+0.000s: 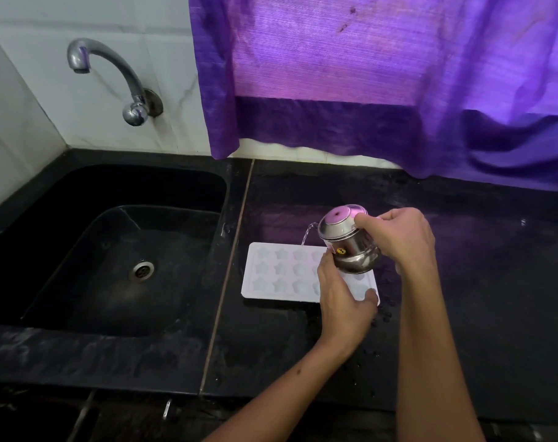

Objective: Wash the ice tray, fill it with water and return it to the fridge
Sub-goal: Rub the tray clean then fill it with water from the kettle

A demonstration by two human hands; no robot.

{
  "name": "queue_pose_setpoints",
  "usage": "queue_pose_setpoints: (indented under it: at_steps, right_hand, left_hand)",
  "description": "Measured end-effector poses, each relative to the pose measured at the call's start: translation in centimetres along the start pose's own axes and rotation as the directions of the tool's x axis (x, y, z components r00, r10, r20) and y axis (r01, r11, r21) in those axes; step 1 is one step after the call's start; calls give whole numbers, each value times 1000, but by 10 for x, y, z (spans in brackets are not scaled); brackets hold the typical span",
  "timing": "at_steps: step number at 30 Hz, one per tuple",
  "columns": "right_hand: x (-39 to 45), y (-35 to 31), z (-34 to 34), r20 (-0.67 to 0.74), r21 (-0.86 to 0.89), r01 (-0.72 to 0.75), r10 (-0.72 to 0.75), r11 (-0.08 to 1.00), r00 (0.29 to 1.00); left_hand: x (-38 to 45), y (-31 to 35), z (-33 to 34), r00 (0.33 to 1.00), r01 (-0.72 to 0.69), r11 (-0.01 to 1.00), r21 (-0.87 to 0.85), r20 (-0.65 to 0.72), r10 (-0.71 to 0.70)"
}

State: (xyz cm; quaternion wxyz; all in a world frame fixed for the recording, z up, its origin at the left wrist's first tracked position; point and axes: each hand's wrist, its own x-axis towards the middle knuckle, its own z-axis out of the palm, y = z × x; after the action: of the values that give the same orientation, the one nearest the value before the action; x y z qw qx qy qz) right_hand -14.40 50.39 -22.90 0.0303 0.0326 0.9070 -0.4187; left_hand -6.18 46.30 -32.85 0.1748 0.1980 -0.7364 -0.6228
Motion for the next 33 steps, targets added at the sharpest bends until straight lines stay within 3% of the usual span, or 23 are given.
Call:
queue_pose_setpoints:
  at_steps: [5, 21, 33]
  right_hand:
    - [-2, -5, 2, 7, 45, -3, 3, 999, 1000]
    - [-8, -21, 20, 55, -95, 129, -125, 987, 991]
    - [-10, -22, 18, 68, -112, 129, -121, 985, 990]
  left_hand:
    - [0, 3, -4, 1000, -16, 1000, -6, -26, 16]
    - [6, -8, -10, 997, 49, 998, -44, -62, -51]
    - [4, -8, -12, 997, 59, 997, -49, -43, -61]
